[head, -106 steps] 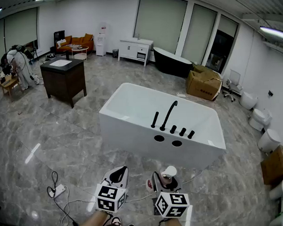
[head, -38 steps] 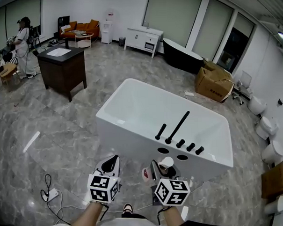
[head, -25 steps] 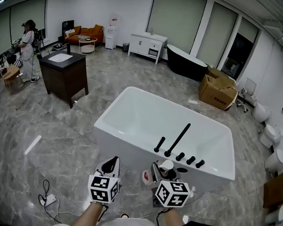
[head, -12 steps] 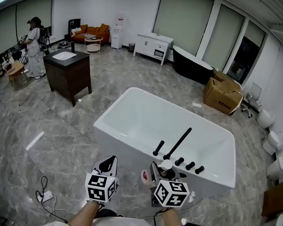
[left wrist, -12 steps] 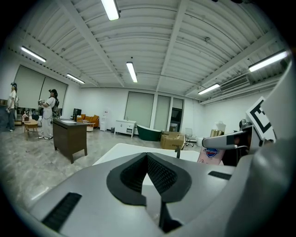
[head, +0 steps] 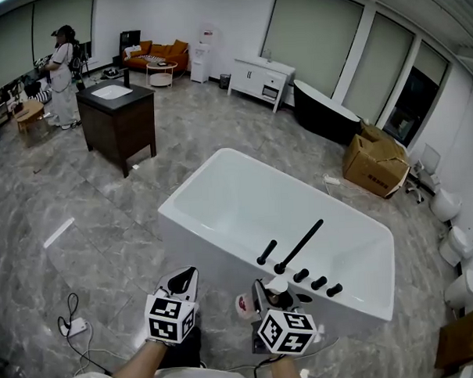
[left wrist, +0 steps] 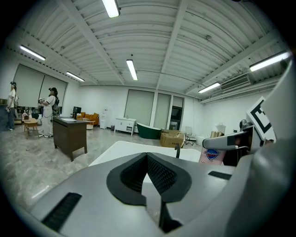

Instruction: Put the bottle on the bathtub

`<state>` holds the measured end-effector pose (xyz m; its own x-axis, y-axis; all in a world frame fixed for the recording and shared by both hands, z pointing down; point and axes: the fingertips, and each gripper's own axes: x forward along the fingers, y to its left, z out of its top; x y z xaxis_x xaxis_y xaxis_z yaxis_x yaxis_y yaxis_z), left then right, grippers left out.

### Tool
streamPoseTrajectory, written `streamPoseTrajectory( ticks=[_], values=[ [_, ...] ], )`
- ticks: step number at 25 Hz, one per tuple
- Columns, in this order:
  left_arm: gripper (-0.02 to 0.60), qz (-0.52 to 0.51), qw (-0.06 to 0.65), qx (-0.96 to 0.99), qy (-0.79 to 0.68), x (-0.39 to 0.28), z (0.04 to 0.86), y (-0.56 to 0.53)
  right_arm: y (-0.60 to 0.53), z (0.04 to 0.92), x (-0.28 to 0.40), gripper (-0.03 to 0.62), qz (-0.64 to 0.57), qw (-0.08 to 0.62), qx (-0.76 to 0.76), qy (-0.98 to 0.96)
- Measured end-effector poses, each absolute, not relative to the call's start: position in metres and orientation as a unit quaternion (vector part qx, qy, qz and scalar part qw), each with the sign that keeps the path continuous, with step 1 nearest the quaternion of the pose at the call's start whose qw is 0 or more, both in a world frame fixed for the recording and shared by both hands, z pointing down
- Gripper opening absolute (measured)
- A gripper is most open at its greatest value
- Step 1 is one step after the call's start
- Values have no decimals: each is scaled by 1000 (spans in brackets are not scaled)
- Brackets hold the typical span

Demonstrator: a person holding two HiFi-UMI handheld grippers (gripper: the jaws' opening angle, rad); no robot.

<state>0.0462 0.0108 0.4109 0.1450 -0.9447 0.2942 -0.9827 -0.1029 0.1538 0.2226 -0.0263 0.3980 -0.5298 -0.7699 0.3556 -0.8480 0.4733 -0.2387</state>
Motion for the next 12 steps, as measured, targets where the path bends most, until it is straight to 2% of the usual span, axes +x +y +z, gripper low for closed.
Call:
streamPoseTrajectory(
  ticks=[12],
  values=[
    [3, 46, 157, 734, -659, 17, 414, -35, -74, 397, 195, 229, 187, 101, 472, -856]
  ],
)
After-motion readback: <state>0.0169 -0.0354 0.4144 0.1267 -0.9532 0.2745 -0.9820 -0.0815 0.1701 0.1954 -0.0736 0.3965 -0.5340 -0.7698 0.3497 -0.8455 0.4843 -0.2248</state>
